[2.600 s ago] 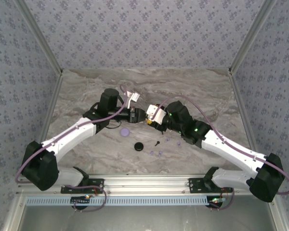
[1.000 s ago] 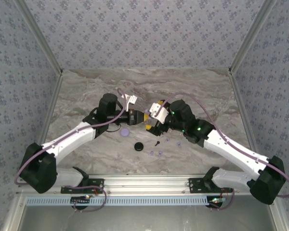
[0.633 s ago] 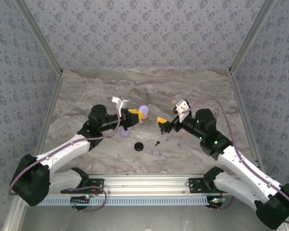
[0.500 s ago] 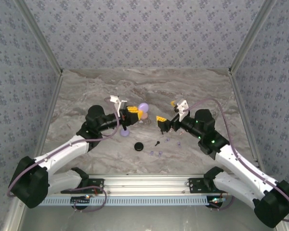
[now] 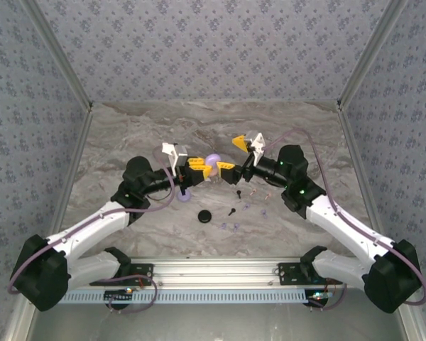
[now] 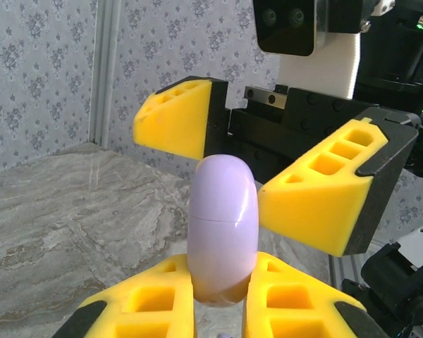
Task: Insert wireless bluetooth earbuds into charging case
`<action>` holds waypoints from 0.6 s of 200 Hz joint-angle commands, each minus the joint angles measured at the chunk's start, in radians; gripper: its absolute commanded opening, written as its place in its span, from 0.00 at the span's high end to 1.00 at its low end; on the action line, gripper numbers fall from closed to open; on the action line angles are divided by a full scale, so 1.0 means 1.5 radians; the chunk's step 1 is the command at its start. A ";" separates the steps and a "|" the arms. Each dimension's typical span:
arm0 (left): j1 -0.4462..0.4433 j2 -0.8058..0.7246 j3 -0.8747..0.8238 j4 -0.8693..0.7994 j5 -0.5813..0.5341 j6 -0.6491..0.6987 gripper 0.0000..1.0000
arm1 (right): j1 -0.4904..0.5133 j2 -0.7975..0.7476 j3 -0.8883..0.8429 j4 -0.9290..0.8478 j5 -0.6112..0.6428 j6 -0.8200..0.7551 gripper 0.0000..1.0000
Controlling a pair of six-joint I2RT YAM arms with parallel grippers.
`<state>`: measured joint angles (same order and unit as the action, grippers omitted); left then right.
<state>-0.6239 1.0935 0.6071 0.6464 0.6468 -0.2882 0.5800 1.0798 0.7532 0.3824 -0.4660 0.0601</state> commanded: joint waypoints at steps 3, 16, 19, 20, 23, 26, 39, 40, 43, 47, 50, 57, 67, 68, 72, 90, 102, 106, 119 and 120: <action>-0.003 -0.017 0.032 0.000 0.019 0.020 0.89 | -0.001 0.010 0.032 0.022 -0.021 0.004 0.04; -0.004 -0.017 0.032 -0.004 0.019 0.022 0.89 | -0.002 0.013 0.036 0.017 -0.019 -0.001 0.04; -0.004 -0.017 0.032 -0.005 0.020 0.022 0.89 | -0.002 0.014 0.037 0.015 -0.017 -0.002 0.05; -0.004 -0.017 0.033 -0.005 0.020 0.022 0.89 | -0.001 0.014 0.037 0.015 -0.018 -0.002 0.05; -0.004 -0.017 0.032 -0.006 0.020 0.023 0.89 | -0.002 0.015 0.038 0.012 -0.017 -0.003 0.05; -0.003 -0.017 0.032 -0.007 0.020 0.023 0.89 | -0.002 0.015 0.039 0.010 -0.015 -0.004 0.05; -0.004 -0.017 0.035 -0.013 0.021 0.025 0.89 | -0.002 0.018 0.043 0.003 -0.009 -0.007 0.06; -0.004 -0.017 0.035 -0.013 0.021 0.025 0.89 | -0.002 0.018 0.043 0.003 -0.008 -0.007 0.06; -0.004 -0.017 0.035 -0.013 0.022 0.025 0.89 | -0.002 0.018 0.044 0.003 -0.007 -0.008 0.06; -0.003 -0.017 0.034 -0.013 0.021 0.025 0.89 | -0.002 0.019 0.044 0.003 -0.005 -0.009 0.06; -0.004 -0.017 0.034 -0.014 0.022 0.026 0.89 | -0.003 0.019 0.045 0.003 -0.003 -0.010 0.06; -0.004 -0.018 0.036 -0.014 0.022 0.026 0.89 | -0.005 0.021 0.049 0.000 -0.002 -0.011 0.06; -0.004 -0.018 0.036 -0.014 0.024 0.027 0.89 | -0.007 0.024 0.054 -0.005 0.000 -0.014 0.06; -0.004 -0.019 0.036 -0.014 0.023 0.027 0.89 | -0.007 0.024 0.055 -0.006 0.000 -0.014 0.06; -0.004 -0.018 0.036 -0.015 0.023 0.028 0.89 | -0.008 0.025 0.058 -0.009 0.000 -0.016 0.06; -0.004 -0.019 0.036 -0.018 0.024 0.030 0.89 | -0.013 0.033 0.070 -0.016 0.000 -0.017 0.07; -0.004 -0.020 0.036 -0.020 0.024 0.032 0.90 | -0.018 0.038 0.076 -0.018 -0.001 -0.017 0.07; -0.004 -0.020 0.036 -0.020 0.024 0.033 0.90 | -0.019 0.040 0.079 -0.020 -0.002 -0.017 0.07; -0.004 -0.021 0.036 -0.024 0.024 0.034 0.90 | -0.023 0.046 0.089 -0.027 -0.005 -0.017 0.07; -0.005 -0.022 0.037 -0.025 0.023 0.034 0.90 | -0.024 0.047 0.090 -0.027 -0.005 -0.017 0.07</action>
<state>-0.6243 1.0878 0.6125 0.6029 0.6441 -0.2653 0.5591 1.1339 0.8337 0.3656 -0.4831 0.0521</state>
